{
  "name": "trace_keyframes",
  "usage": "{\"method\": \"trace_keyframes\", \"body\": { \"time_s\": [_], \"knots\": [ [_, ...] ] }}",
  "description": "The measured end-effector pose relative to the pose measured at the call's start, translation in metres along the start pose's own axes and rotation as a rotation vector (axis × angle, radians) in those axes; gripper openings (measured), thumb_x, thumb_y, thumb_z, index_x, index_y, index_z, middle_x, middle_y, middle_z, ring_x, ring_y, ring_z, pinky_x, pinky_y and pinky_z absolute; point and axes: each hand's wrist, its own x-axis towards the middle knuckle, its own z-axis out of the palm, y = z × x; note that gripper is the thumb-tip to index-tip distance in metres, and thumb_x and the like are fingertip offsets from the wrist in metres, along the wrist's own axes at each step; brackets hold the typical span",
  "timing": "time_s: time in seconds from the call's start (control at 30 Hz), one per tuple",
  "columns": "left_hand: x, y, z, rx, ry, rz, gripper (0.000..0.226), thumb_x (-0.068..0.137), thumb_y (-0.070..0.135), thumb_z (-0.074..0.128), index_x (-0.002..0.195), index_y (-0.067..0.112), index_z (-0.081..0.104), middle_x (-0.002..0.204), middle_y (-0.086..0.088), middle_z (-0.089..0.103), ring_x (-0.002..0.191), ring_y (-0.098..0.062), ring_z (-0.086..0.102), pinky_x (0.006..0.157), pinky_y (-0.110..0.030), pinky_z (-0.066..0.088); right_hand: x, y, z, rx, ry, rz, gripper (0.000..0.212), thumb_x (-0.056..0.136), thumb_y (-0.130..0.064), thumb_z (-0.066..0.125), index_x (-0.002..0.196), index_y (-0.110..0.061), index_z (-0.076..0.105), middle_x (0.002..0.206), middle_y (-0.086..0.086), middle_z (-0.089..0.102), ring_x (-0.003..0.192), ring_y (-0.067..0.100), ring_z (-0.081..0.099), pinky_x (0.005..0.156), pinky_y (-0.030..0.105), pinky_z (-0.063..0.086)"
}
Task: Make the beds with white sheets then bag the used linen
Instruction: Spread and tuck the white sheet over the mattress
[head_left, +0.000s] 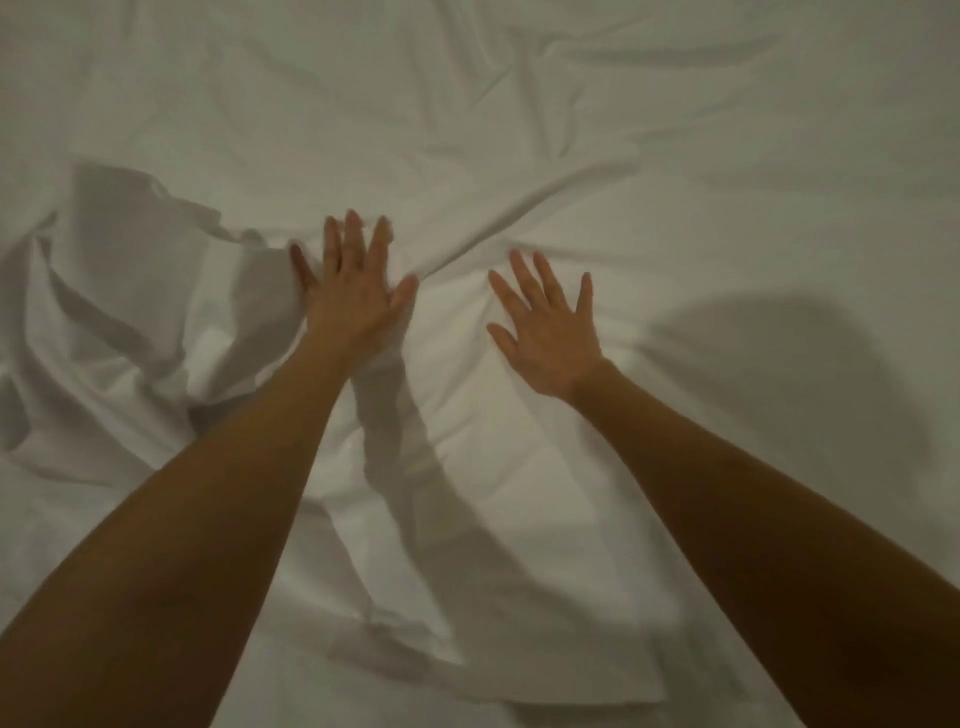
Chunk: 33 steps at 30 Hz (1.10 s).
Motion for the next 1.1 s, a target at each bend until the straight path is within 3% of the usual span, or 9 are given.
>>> {"method": "trace_keyframes", "body": {
  "time_s": [0.13, 0.27, 0.37, 0.47, 0.57, 0.67, 0.73, 0.97, 1.1],
  "knots": [
    [0.015, 0.003, -0.018, -0.052, 0.032, -0.054, 0.066, 0.092, 0.060, 0.042, 0.136, 0.011, 0.040, 0.130, -0.018, 0.049, 0.125, -0.037, 0.042, 0.109, -0.056, 0.021, 0.042, 0.011, -0.013, 0.036, 0.022, 0.035, 0.060, 0.101, -0.052, 0.019, 0.154, -0.030, 0.002, 0.162, -0.001, -0.009, 0.149, 0.019, -0.008, 0.112, 0.062, 0.001],
    [0.031, -0.009, -0.037, -0.196, 0.073, 0.012, 0.050, 0.094, 0.052, 0.051, 0.116, 0.008, 0.048, 0.100, -0.028, 0.062, 0.098, -0.045, 0.059, 0.081, -0.046, 0.043, 0.062, 0.015, -0.016, 0.033, 0.004, 0.019, 0.062, 0.099, -0.055, 0.019, 0.154, -0.032, 0.001, 0.162, -0.002, -0.012, 0.148, 0.019, -0.012, 0.111, 0.065, -0.001],
    [0.073, -0.028, -0.050, -0.089, 0.184, -0.006, 0.040, 0.094, 0.034, 0.058, 0.119, 0.005, 0.047, 0.110, -0.033, 0.057, 0.106, -0.048, 0.053, 0.089, -0.051, 0.040, 0.063, 0.018, -0.016, 0.061, 0.011, 0.001, 0.062, 0.099, -0.055, 0.019, 0.154, -0.032, 0.001, 0.161, -0.002, -0.013, 0.148, 0.020, -0.013, 0.110, 0.066, -0.004],
    [0.090, -0.023, -0.045, -0.032, 0.327, -0.160, 0.057, 0.092, 0.022, 0.051, 0.145, 0.013, 0.032, 0.145, -0.025, 0.036, 0.135, -0.041, 0.032, 0.108, -0.057, 0.022, 0.060, 0.021, -0.013, 0.055, 0.039, -0.022, 0.061, 0.100, -0.052, 0.019, 0.154, -0.030, 0.001, 0.162, 0.000, -0.011, 0.148, 0.021, -0.013, 0.110, 0.066, -0.004],
    [0.051, 0.041, -0.021, -0.112, 0.362, 0.033, 0.065, 0.095, 0.036, 0.033, 0.155, 0.018, 0.016, 0.161, -0.012, 0.011, 0.149, -0.032, 0.007, 0.113, -0.060, 0.001, 0.055, 0.027, -0.015, 0.029, 0.098, -0.013, 0.058, 0.102, -0.047, 0.020, 0.154, -0.028, 0.003, 0.162, 0.001, -0.007, 0.149, 0.022, -0.010, 0.110, 0.066, -0.001],
    [-0.013, 0.102, 0.029, -0.125, 0.177, 0.344, 0.065, 0.095, 0.048, 0.022, 0.154, 0.020, 0.021, 0.162, -0.009, 0.012, 0.149, -0.030, 0.008, 0.108, -0.070, 0.005, 0.045, 0.057, -0.014, 0.035, 0.110, 0.069, 0.056, 0.102, -0.045, 0.019, 0.154, -0.030, 0.004, 0.162, -0.002, -0.006, 0.149, 0.020, -0.008, 0.111, 0.064, -0.004],
    [-0.023, 0.101, 0.053, -0.055, 0.070, 0.394, 0.064, 0.095, 0.051, 0.023, 0.153, 0.025, 0.022, 0.162, -0.006, 0.012, 0.149, -0.027, 0.007, 0.103, -0.076, 0.009, 0.039, 0.096, -0.013, -0.021, 0.103, 0.131, 0.058, 0.099, -0.051, 0.013, 0.154, -0.033, 0.005, 0.162, -0.003, -0.002, 0.149, 0.020, -0.004, 0.111, 0.063, -0.004],
    [0.020, 0.140, 0.039, -0.167, 0.122, -0.094, 0.066, 0.095, 0.057, 0.012, 0.155, 0.030, 0.004, 0.163, -0.003, -0.005, 0.149, -0.030, -0.007, 0.105, -0.076, 0.002, -0.001, 0.203, -0.020, 0.087, 0.097, 0.428, 0.063, 0.098, -0.057, 0.020, 0.154, -0.031, 0.005, 0.162, 0.000, -0.003, 0.149, 0.025, -0.005, 0.110, 0.066, -0.003],
    [-0.098, 0.204, 0.084, -0.128, 0.078, 0.271, 0.070, 0.093, 0.055, 0.020, 0.154, 0.022, 0.016, 0.162, -0.010, 0.010, 0.148, -0.035, 0.009, 0.101, -0.076, 0.009, -0.085, 0.159, 0.031, 0.034, 0.168, 0.405, 0.062, 0.097, -0.055, 0.015, 0.153, -0.028, 0.019, 0.160, 0.002, 0.017, 0.148, 0.028, 0.015, 0.106, 0.070, 0.012]
  ]
}}
